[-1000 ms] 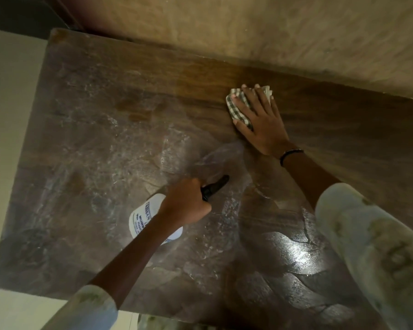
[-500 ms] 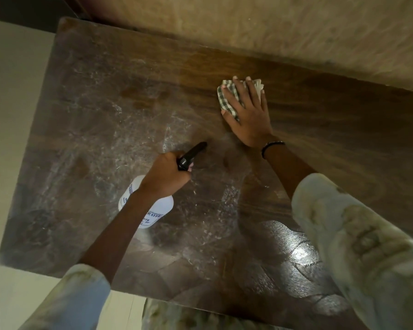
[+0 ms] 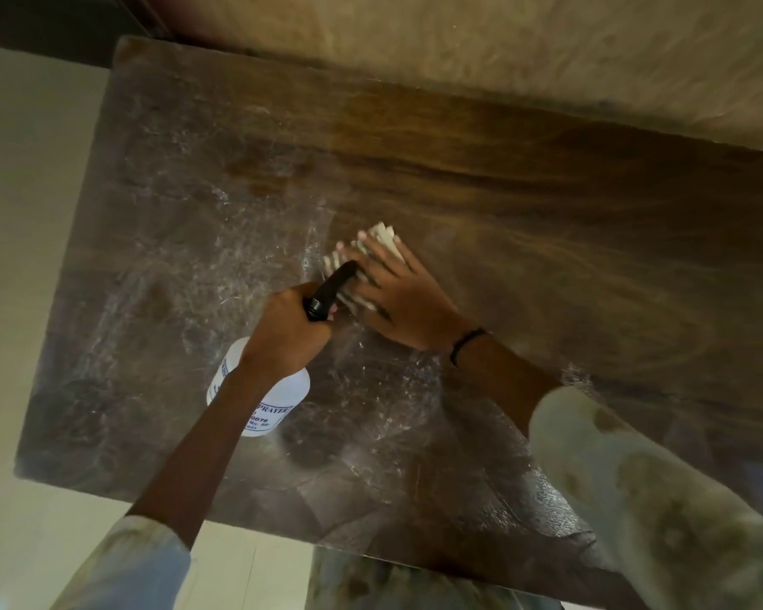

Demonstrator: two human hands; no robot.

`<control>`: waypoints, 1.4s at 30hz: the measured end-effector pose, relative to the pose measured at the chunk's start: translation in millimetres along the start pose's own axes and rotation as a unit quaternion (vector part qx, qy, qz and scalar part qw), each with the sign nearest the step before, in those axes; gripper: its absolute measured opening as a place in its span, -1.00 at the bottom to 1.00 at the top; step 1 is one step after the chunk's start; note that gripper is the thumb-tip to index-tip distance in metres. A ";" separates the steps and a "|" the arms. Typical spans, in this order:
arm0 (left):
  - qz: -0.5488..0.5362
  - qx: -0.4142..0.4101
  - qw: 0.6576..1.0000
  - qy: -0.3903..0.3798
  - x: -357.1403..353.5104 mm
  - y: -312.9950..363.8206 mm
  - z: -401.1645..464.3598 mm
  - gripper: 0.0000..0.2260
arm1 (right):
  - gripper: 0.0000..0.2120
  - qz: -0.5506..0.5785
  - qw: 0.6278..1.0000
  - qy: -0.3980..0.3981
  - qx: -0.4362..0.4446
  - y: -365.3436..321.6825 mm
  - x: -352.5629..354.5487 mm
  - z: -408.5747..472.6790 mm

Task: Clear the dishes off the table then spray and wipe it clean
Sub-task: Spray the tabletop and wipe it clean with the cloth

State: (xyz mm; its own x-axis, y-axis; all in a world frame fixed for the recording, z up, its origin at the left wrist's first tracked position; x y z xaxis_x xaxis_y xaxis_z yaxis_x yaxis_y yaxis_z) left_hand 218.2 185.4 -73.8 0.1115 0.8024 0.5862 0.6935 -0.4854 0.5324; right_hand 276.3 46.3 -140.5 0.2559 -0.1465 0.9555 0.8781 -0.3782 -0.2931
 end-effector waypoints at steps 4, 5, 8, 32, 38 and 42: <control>-0.015 -0.001 1.000 0.003 5.4 -3.9 -4.5 -0.89 | -0.52 -0.033 0.998 -0.041 0.018 17.0 12.7 -66.5; -0.015 0.000 1.000 0.004 6.2 -5.1 -5.3 -0.88 | -0.51 -0.043 0.998 -0.050 -0.006 31.6 17.1 -75.9; -0.025 0.007 1.000 0.007 7.4 -10.2 -7.3 -0.87 | -0.50 -0.048 0.993 -0.049 -0.093 69.3 28.8 -70.7; 0.011 0.017 0.999 -0.039 -42.0 -42.1 -50.1 -0.90 | -0.48 -0.030 0.986 0.009 -0.164 30.2 13.1 -21.0; 0.049 0.039 0.995 -0.072 -73.3 -47.5 -75.7 -0.81 | -0.49 -0.044 0.998 -0.020 0.037 -29.1 3.7 -60.9; 0.068 0.057 0.991 -0.097 -92.0 -49.0 -90.6 -0.76 | -0.50 -0.048 0.998 -0.028 -0.028 -0.2 12.0 -116.7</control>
State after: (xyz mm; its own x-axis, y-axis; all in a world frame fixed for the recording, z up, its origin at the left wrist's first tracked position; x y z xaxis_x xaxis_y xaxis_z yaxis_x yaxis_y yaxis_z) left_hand 109.5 103.9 -98.5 0.3367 0.7897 0.5129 0.7376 -0.5598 0.3776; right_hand 232.1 -62.0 -132.7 0.1942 -0.0563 0.9793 0.8766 -0.4381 -0.1991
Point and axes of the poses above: each hand's wrist, its own z-axis towards the middle knuckle, its own x-axis out of the back of the hand, y = z × x, the point moved 5 cm from there along z, towards the middle knuckle, and after that the axes turned 9 degrees about x, right-handed, at the moved point
